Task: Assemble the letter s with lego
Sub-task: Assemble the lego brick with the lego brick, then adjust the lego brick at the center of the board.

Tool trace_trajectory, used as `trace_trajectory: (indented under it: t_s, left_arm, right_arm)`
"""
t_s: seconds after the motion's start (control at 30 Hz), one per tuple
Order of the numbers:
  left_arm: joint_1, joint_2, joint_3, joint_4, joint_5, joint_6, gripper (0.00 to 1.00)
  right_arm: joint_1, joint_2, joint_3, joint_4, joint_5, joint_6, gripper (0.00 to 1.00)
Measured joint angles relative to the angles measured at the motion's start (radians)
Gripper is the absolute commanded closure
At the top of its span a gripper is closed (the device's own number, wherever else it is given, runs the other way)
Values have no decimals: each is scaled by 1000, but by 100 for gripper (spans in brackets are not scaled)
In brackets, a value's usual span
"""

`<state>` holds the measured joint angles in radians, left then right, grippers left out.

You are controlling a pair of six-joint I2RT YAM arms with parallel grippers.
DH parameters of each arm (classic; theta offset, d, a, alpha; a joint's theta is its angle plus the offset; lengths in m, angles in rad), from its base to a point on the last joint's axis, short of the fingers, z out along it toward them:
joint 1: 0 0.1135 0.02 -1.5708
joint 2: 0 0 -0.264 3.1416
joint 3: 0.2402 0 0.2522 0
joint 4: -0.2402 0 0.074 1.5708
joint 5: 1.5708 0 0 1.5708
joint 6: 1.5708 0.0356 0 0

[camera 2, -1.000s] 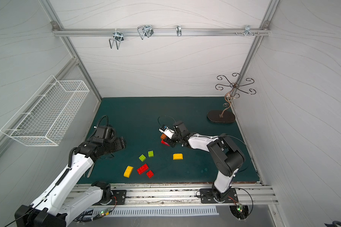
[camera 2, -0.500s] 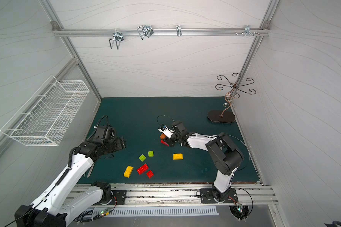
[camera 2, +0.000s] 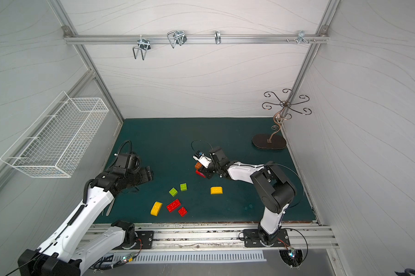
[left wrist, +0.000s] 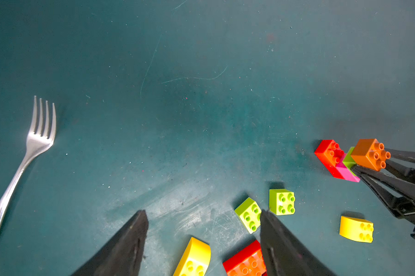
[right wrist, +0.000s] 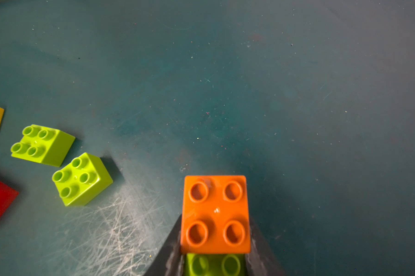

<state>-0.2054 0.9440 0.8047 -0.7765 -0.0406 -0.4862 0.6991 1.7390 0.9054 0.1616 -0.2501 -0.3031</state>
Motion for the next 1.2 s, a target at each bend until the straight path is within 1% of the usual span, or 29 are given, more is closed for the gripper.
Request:
trace_trajectory:
  t_s: [0.07, 0.2, 0.4, 0.57, 0.63, 0.77, 0.93, 1.13, 1.2]
  left_arm:
    - [0, 0, 0, 0, 0, 0, 23]
    - [0, 0, 0, 0, 0, 0, 23]
    - [0, 0, 0, 0, 0, 0, 23]
    - [0, 0, 0, 0, 0, 0, 22]
    - [0, 0, 0, 0, 0, 0, 22]
    - [0, 0, 0, 0, 0, 0, 22]
    - [0, -1, 0, 0, 0, 0, 22]
    - [0, -1, 0, 0, 1, 0, 22]
    - [0, -1, 0, 0, 4, 0, 22]
  right_arm:
    - [-3, -6, 0, -24, -6, -2, 57]
    - [-12, -6, 0, -93, -22, -8, 52]
    - [-20, -12, 0, -137, -41, -16, 42]
    - [-26, -56, 1, -161, -49, -23, 32]
    - [-30, -88, 1, -182, -52, -29, 29]
    - [-54, -178, 2, -245, -61, -46, 28]
    - [-67, -306, 7, -393, -39, -92, 30]
    - [18, -368, 48, -666, 74, -221, 29]
    - [40, -376, 44, -738, 93, -274, 29]
